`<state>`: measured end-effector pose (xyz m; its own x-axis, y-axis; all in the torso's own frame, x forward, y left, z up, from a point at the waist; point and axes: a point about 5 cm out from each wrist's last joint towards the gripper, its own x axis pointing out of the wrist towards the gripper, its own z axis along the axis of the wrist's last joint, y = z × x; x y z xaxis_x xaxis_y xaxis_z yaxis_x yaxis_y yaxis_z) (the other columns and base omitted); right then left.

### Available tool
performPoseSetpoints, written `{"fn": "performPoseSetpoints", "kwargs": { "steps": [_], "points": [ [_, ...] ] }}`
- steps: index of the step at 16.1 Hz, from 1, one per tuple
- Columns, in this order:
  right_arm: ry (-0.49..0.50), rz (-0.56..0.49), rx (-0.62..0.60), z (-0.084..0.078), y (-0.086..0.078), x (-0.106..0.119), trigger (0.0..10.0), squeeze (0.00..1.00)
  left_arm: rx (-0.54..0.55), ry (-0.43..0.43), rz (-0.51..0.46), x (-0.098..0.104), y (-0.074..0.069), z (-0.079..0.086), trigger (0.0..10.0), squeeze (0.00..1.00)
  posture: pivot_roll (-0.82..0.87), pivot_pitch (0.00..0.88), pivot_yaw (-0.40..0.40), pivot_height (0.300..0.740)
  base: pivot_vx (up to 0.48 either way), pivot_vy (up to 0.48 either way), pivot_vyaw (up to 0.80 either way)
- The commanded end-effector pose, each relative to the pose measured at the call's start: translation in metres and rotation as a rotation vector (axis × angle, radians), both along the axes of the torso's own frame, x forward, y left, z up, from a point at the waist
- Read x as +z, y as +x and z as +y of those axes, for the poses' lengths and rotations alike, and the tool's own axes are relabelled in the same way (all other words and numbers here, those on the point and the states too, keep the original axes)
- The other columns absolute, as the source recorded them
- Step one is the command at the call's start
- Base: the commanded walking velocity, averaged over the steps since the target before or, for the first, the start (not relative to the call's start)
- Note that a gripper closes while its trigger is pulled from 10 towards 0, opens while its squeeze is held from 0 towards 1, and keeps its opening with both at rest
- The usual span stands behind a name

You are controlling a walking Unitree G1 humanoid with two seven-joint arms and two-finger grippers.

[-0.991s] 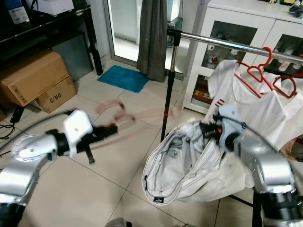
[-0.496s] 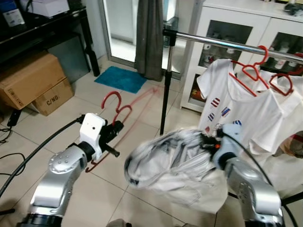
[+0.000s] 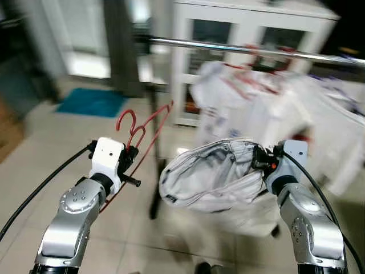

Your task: Hang hanger

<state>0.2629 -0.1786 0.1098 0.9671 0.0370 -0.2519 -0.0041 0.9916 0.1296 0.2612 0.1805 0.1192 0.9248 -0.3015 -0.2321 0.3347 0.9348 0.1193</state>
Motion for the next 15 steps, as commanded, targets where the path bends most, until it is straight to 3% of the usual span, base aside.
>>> {"fn": "performPoseSetpoints", "kwargs": {
  "steps": [1, 4, 8, 11, 13, 15],
  "points": [
    [0.003, -0.065, 0.0, 0.002, 0.0, 0.014, 10.0, 0.0, 0.002, -0.005, -0.022, 0.008, 0.002, -0.003, 10.0, 0.0, -0.01, 0.0, -0.051, 0.74, 0.0, 0.0, -0.8],
    [-0.007, -0.056, -0.006, 0.003, -0.005, 0.011, 10.0, 0.0, -0.019, 0.047, -0.059, 0.022, 0.008, -0.011, 10.0, 0.0, -0.02, 0.0, -0.035, 0.74, 0.0, 0.0, -0.8],
    [-0.037, -0.045, -0.019, 0.004, -0.009, 0.01, 10.0, 0.0, -0.004, -0.002, -0.119, 0.039, 0.016, -0.011, 10.0, 0.0, -0.02, 0.0, -0.036, 0.74, 0.0, 0.0, -0.8],
    [-0.03, -0.037, -0.031, 0.005, -0.014, 0.01, 10.0, 0.0, 0.021, -0.096, -0.054, 0.022, 0.014, -0.021, 10.0, 0.0, -0.05, 0.0, -0.007, 0.74, 0.0, 0.0, -0.8],
    [-0.051, -0.042, -0.05, 0.003, -0.014, 0.01, 10.0, 0.0, 0.049, -0.085, -0.024, 0.011, 0.012, -0.019, 10.0, 0.0, -0.05, 0.0, -0.014, 0.74, 0.0, 0.0, -0.8],
    [-0.067, -0.037, -0.042, 0.003, -0.01, 0.009, 10.0, 0.0, 0.065, -0.045, -0.063, 0.015, 0.014, -0.017, 10.0, 0.0, -0.05, 0.0, -0.028, 0.74, 0.0, 0.0, -0.8]
  ]
}}
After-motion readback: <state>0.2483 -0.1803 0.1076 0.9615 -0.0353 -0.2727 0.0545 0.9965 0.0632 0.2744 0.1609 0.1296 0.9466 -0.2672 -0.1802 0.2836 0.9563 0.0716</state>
